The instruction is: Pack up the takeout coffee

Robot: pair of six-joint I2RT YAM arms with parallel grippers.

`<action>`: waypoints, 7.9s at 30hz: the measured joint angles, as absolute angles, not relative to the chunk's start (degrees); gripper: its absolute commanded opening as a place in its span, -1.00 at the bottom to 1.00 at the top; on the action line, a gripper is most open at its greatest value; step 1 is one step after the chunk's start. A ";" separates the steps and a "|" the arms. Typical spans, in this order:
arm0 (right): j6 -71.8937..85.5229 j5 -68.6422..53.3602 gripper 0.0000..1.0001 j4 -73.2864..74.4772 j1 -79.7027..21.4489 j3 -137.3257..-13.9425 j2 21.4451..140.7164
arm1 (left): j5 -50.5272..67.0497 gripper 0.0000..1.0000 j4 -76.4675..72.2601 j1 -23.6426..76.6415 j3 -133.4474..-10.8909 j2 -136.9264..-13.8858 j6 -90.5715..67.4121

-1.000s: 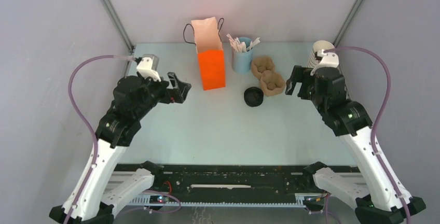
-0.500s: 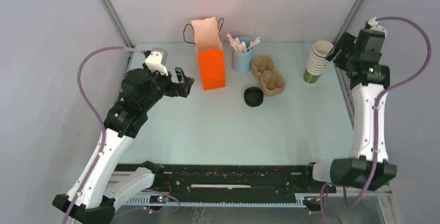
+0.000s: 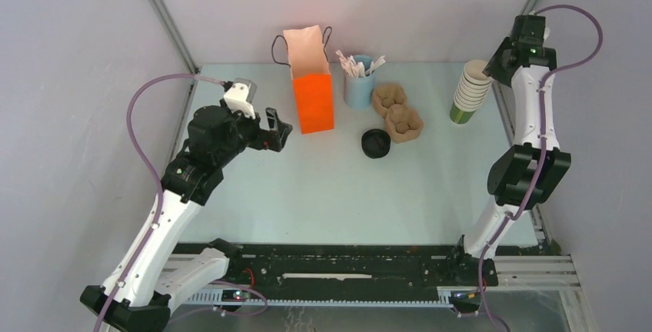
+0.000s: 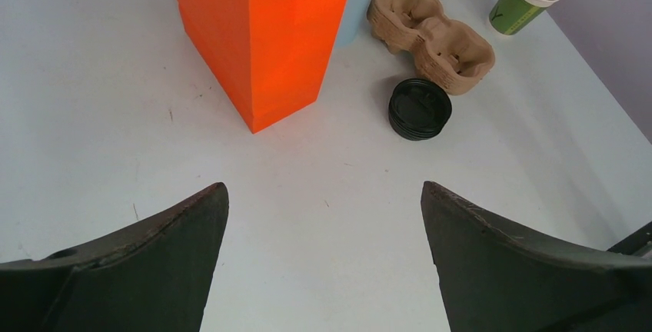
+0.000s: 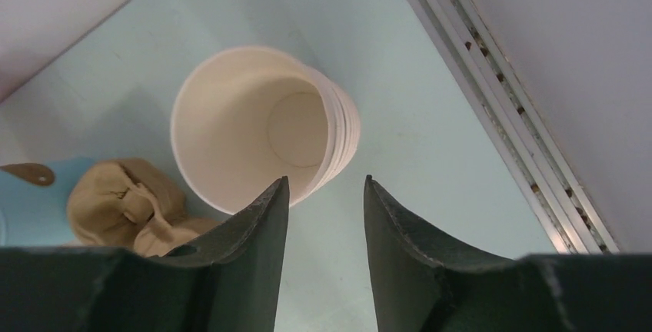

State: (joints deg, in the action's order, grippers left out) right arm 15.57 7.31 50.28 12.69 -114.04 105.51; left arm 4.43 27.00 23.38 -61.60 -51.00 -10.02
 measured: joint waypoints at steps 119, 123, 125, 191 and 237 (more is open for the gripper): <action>10.44 5.15 -0.30 39.77 -32.69 -94.26 114.50 | 2.50 1.00 37.56 29.89 -49.17 -39.48 -22.11; 9.26 5.30 -0.40 41.17 -32.53 -96.12 116.60 | 2.00 1.00 37.54 30.11 -49.17 -40.29 -22.09; 9.10 5.21 -0.41 41.23 -32.29 -96.18 117.10 | 1.83 1.00 37.56 30.26 -49.17 -40.97 -22.09; 9.02 -1.85 -1.00 33.85 -30.63 -87.68 109.06 | -1.85 0.72 30.52 31.75 -46.61 -51.75 -31.94; 7.25 4.29 -0.11 39.99 -33.54 -88.49 103.98 | -6.90 -0.32 21.67 34.52 -46.74 -85.73 -30.83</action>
